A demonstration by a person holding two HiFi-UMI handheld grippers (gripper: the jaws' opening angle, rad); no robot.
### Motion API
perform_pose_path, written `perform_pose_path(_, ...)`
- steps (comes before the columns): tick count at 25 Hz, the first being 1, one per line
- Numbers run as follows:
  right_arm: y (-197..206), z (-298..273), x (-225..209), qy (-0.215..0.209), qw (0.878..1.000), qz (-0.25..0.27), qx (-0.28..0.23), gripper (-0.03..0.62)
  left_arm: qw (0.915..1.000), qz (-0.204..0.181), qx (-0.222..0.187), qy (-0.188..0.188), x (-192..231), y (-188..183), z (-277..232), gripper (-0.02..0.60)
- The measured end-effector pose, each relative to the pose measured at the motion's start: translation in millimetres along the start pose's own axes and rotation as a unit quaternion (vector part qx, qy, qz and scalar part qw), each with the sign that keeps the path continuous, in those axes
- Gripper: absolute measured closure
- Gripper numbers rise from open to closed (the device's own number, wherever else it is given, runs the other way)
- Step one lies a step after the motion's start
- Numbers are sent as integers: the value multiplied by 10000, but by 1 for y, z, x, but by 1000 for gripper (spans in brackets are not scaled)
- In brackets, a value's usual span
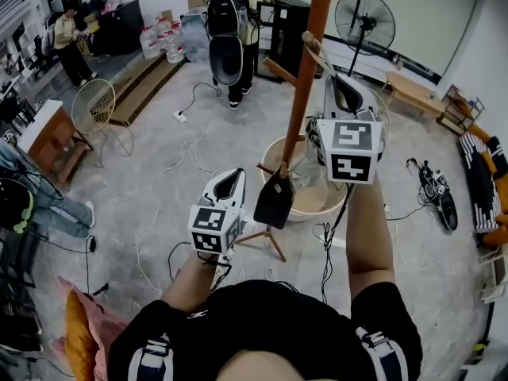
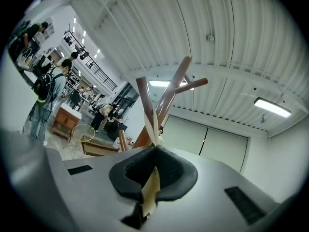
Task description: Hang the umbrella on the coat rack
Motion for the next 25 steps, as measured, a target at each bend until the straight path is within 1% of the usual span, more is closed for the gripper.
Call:
perform_pose_path(1,4,-1,1,-35,10000,-88,32,577,10000,-6,5,7,-2,0,0,563)
perform_pose_path(2,4,-8,8,-75,9998,-196,51,577,10000,-12,10,17,5,-2,2,564)
perform_pose_path(5,-11,-37,55,-161,9989,-436,-1,574,10000,-14,25,39,57,-11,14,563)
perform_pose_path(6,-15,-40,64,-159,9988,-449,-70,568,10000,-13,30,41,65,-13,18,563)
perform_pose_path(10,-13,-25,66,13,9977,-342,-578,515,10000,-3,50,28,55,-16,14,564)
perform_pose_path(11,-11,-18,65,99,9965,-354,-751,514,10000,0,51,27,51,-15,13,564)
perform_pose_path(13,-5,-2,69,209,9930,-507,-1047,514,10000,2,31,47,50,-11,12,563)
perform_pose_path(15,2,13,79,211,9895,-790,-1191,525,9999,-15,-12,100,55,-11,13,563)
perform_pose_path(18,18,25,104,81,9846,-1379,-1073,579,9998,-56,-48,172,68,-17,14,563)
perform_pose_path(20,31,25,127,-126,9803,-1772,-862,580,9998,-69,-32,205,81,-20,14,565)
perform_pose_path(23,62,30,153,-324,9779,-2010,-484,580,9996,-77,2,255,82,-18,10,563)
perform_pose_path(25,75,26,166,-400,9764,-2106,-246,582,9996,-81,10,280,86,-19,8,565)
Point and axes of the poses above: the fingertips, and each gripper's own axes: z backward along the fingers, x to its left, y out of its underside, the point moved 8 cm from there along z, backward along the fingers, and after that the axes turned 4 degrees about -y, right-handed, at the moved point
